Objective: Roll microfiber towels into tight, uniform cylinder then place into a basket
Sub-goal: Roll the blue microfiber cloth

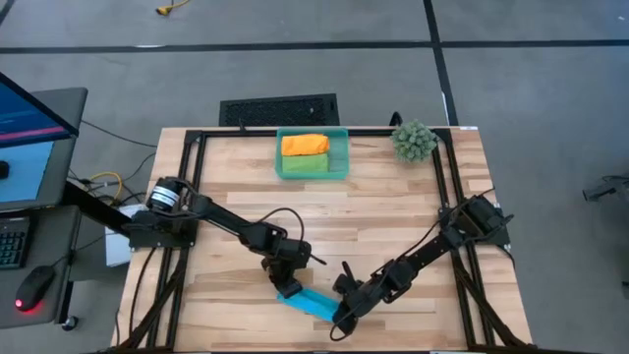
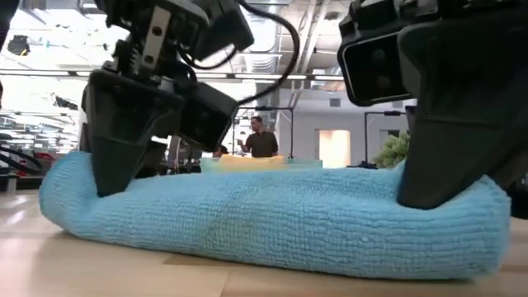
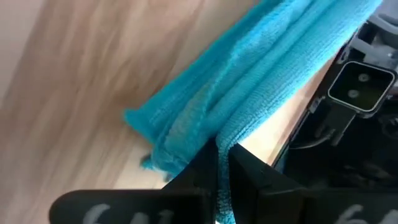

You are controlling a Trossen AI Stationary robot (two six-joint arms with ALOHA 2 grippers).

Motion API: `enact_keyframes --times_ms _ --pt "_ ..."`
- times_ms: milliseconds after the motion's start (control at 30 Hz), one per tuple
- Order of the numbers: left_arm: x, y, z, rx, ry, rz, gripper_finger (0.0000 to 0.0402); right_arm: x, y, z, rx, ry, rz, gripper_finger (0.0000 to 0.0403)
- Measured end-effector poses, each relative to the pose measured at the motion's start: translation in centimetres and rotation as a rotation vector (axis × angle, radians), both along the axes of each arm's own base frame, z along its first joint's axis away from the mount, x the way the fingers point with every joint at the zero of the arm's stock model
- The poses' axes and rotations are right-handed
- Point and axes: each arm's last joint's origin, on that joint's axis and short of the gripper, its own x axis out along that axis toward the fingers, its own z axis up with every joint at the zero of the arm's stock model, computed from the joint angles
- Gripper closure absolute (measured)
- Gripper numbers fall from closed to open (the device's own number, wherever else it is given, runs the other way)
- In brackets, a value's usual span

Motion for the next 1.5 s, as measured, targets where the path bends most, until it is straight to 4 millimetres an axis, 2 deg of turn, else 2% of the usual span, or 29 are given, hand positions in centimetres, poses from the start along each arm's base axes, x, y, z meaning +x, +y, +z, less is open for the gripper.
enact_keyframes --times_ms 167,300,433,667,800,900,1067,1200,1333,1500 --pt "0.4 0.2 -1.9 -0.061 0.070 -0.003 0.0392 0.1 -0.1 0.0 0.033 0.029 -0.007 0.0378" --pt "0.5 0.1 -2.4 -0.081 0.089 -0.006 0.0392 0.4 0.2 0.4 0.020 -0.072 0.067 0.0368" --pt "0.5 0.3 -2.3 -0.081 0.082 -0.008 0.0391 0.4 0.2 0.4 -0.016 -0.111 0.109 0.0327" --pt "0.7 0.2 -2.0 -0.077 0.079 -0.030 0.0391 0.0 0.5 0.3 -0.039 -0.126 0.218 0.0227" --pt "0.7 0.3 -2.0 -0.076 0.081 -0.030 0.0391 0.3 0.3 0.4 -0.031 -0.128 0.217 0.0201" --pt "0.7 0.3 -2.1 -0.075 0.080 -0.029 0.0391 -0.3 1.0 1.5 -0.044 -0.188 0.274 0.0198" --pt "0.7 0.3 -2.1 -0.072 0.080 -0.028 0.0391 -1.9 2.3 4.5 -0.116 -0.347 0.346 0.0211" --pt "0.7 0.3 -2.1 -0.070 0.079 -0.027 0.0391 -2.9 2.9 6.8 -0.333 -0.563 0.371 0.0227" --pt "0.7 0.3 -2.1 -0.070 0.079 -0.026 0.0391 -2.7 2.8 7.0 -0.636 -0.732 0.438 0.0240" --pt "0.7 0.3 -2.1 -0.070 0.081 -0.025 0.0391 -1.4 1.5 6.2 -0.772 -0.736 0.501 0.0250"
